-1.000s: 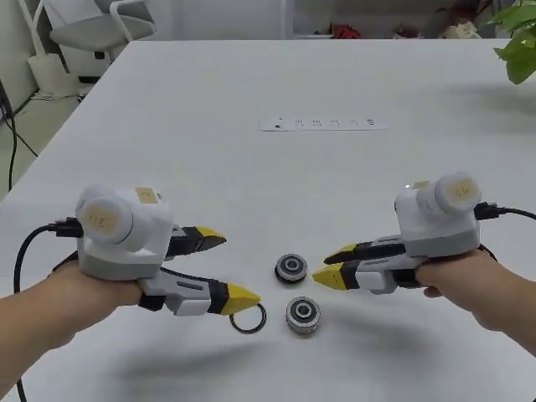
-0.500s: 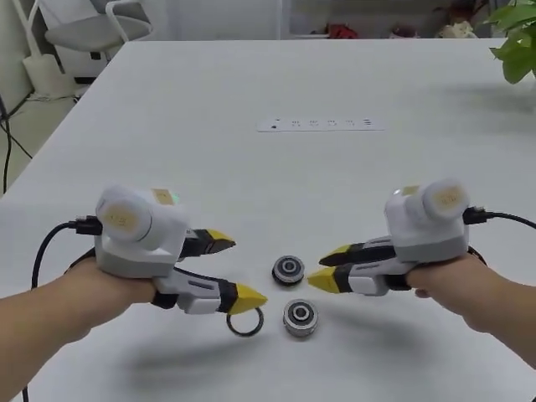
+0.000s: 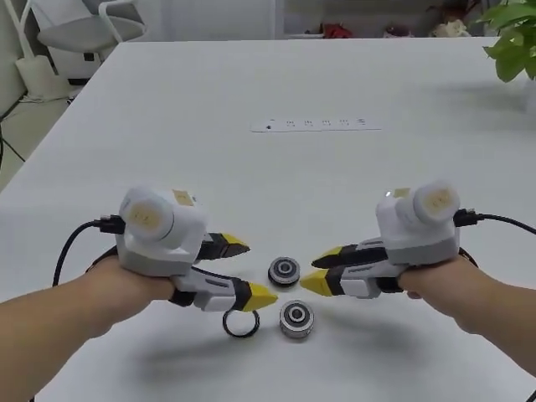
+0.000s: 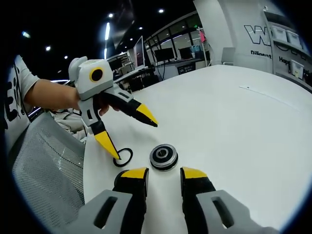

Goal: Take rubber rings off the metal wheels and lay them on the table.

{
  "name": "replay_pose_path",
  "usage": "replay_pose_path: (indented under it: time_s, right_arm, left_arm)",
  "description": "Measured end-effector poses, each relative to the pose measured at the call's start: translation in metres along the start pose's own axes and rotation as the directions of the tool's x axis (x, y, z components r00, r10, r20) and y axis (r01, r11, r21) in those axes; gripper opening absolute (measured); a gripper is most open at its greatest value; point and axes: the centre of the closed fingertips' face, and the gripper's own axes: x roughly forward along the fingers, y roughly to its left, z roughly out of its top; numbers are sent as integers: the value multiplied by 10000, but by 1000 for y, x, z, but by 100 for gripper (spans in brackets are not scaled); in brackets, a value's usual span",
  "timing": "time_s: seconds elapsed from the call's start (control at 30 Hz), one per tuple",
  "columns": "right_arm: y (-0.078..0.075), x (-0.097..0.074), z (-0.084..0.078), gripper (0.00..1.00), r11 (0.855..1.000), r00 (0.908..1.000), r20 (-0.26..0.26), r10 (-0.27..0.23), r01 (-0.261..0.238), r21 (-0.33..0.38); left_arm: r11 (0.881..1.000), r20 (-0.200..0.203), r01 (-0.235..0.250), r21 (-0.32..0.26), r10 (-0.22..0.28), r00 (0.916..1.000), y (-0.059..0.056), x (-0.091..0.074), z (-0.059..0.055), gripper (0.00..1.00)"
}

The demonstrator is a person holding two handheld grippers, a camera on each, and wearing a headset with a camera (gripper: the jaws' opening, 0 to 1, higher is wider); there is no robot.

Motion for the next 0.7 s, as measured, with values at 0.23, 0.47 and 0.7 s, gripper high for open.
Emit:
replay_pose_path:
  time_s: [0.23, 0.47, 0.7]
  right_arm:
    - [0, 0, -2, 24, 10000, 10000, -19, 15, -15, -4]
    - [-1, 1, -2, 24, 10000, 10000, 4, 32, -32, 41]
    - [-1, 1, -2, 24, 10000, 10000, 46, 37, -37, 69]
  left_arm:
    - [9999, -54, 112, -33, -112, 9999, -1, 10, 2, 49]
    - [9998, -45, 174, -59, -174, 9998, 0, 18, 6, 45]
    - [9996, -105, 286, 74, -285, 9995, -2, 26, 8, 39]
